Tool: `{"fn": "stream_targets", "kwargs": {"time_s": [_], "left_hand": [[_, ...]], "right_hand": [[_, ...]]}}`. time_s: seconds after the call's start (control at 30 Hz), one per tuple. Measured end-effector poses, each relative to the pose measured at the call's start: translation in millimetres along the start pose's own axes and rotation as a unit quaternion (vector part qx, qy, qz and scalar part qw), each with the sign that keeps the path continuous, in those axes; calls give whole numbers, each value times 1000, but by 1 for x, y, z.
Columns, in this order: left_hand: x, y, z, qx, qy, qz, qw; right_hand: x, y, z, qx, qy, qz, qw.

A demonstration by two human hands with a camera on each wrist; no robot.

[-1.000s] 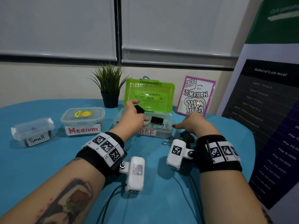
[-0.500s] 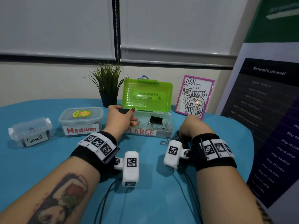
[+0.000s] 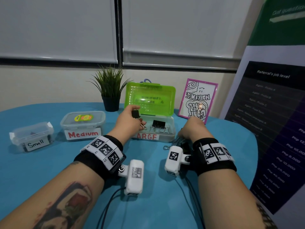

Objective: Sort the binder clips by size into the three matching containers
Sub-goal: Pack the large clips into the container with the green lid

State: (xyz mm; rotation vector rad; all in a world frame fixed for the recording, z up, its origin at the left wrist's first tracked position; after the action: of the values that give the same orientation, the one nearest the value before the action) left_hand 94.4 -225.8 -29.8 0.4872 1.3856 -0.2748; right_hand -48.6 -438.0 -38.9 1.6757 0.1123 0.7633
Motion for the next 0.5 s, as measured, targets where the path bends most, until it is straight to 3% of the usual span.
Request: {"fn": "stream_targets", "kwargs": {"time_s": [0.17,0.37,0.43,0.5], "left_hand": [[2,8,1,-16,-6,-40,999],[10,-6,0,27,31,47,998],[-1,-5,-1,21,-19,136,990],[-15,-5,-5,18,-87,251,964]], "right_hand": [[0,3,1,-16,-1,14,1000],[3,11,6,-59,38,67,995],[2,13,5,-81,46,101,991],[2,24,1,-129,74,174,973]]}}
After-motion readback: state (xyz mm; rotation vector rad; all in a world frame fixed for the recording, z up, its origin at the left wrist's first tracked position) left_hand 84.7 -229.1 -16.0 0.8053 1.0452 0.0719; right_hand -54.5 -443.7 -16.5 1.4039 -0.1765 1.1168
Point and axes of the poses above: each hand's wrist, its own z-axis towards the middle knuckle, its own y-axis out of the back of the hand, x = y × z, the point moved 8 cm from there along z, towards the middle knuckle, and after that the axes turned 1 degree about z, right-handed, at the moved point
